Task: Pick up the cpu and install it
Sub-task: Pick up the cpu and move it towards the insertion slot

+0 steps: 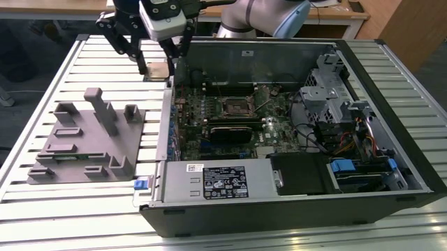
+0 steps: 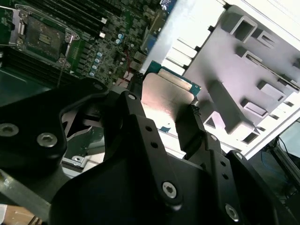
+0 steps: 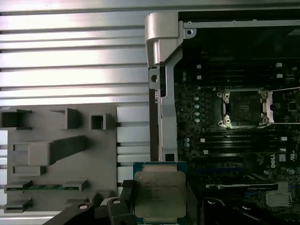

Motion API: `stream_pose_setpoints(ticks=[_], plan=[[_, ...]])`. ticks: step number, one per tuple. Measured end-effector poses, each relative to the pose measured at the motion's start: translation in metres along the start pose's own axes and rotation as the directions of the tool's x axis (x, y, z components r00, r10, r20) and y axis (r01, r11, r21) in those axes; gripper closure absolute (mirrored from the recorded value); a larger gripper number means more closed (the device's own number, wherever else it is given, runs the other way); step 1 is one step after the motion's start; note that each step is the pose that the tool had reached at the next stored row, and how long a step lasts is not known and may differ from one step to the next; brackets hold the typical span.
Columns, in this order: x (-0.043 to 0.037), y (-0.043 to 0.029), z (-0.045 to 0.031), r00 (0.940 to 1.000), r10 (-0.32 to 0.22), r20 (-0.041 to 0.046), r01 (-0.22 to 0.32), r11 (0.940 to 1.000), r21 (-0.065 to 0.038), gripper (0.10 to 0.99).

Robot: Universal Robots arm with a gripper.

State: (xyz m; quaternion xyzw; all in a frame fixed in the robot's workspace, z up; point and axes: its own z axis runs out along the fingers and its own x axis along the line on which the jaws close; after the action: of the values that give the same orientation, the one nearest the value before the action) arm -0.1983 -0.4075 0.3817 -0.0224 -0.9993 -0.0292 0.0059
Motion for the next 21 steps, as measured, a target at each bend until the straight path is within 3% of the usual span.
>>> stream_pose_setpoints(ticks=[6, 21], plan=[[-0.0136, 0.0006, -0.0001, 1.0000, 0.000, 0.0000, 0.000, 1.0000, 0.000, 0.553], [-0.0286, 0.0013, -0.0001, 1.0000, 0.000, 0.0000, 0.000, 1.0000, 0.000, 0.553]])
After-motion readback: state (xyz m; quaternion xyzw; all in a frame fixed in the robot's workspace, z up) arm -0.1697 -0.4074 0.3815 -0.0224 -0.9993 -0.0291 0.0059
